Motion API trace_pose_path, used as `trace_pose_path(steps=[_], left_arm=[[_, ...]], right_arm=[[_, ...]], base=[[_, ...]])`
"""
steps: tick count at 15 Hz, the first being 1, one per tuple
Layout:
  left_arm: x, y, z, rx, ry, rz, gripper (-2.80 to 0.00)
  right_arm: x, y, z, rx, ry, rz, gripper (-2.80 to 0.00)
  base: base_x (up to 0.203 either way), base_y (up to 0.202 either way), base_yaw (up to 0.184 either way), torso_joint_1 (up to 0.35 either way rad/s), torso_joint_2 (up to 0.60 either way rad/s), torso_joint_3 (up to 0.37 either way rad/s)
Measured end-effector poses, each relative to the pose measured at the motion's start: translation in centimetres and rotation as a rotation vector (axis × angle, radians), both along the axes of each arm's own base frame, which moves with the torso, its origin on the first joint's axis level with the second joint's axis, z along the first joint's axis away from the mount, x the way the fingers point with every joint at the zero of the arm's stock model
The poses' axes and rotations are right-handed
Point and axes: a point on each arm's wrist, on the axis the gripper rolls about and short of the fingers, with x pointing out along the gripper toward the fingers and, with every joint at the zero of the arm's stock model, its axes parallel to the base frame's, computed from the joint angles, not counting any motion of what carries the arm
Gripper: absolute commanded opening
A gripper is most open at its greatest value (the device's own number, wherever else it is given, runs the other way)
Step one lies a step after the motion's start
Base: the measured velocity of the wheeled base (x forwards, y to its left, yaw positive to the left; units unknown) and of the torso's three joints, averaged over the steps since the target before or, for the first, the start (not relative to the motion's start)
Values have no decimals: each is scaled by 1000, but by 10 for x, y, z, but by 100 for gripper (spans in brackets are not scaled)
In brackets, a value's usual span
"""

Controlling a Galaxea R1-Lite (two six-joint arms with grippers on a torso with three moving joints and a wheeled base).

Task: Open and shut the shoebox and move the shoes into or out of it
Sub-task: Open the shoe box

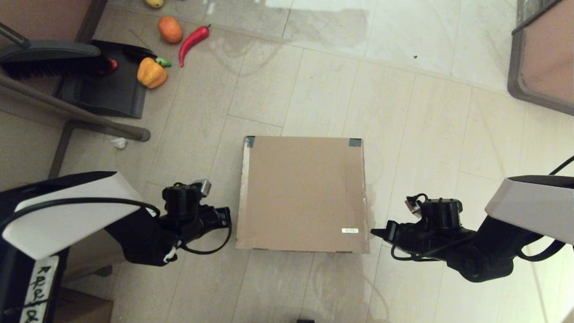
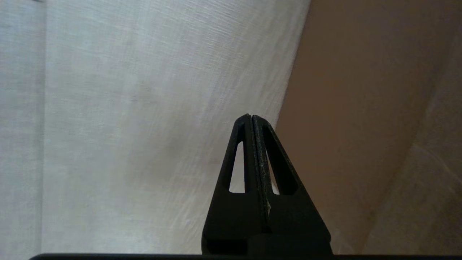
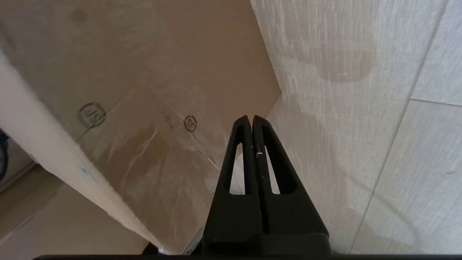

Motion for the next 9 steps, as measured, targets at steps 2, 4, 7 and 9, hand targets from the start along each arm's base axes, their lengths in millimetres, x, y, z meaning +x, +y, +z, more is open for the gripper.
trace_pose_path(steps=[2, 4, 7, 9], left_arm=[[-1, -2, -3, 1, 27, -7, -280], [-2, -3, -4, -2, 42, -7, -280], [-3, -4, -2, -3, 42, -10, -280], [-5, -8, -1, -3, 41, -21, -280]], right_arm=[[3, 3, -3, -2, 2, 8, -280], [5, 6, -5, -6, -1, 17, -280], [5, 13, -4, -10, -10, 36, -280], [4, 17, -3, -10, -13, 46, -280]], base=[[0, 0, 0, 0, 0, 0], [0, 0, 0, 0, 0, 0], [0, 0, 0, 0, 0, 0], [0, 0, 0, 0, 0, 0]])
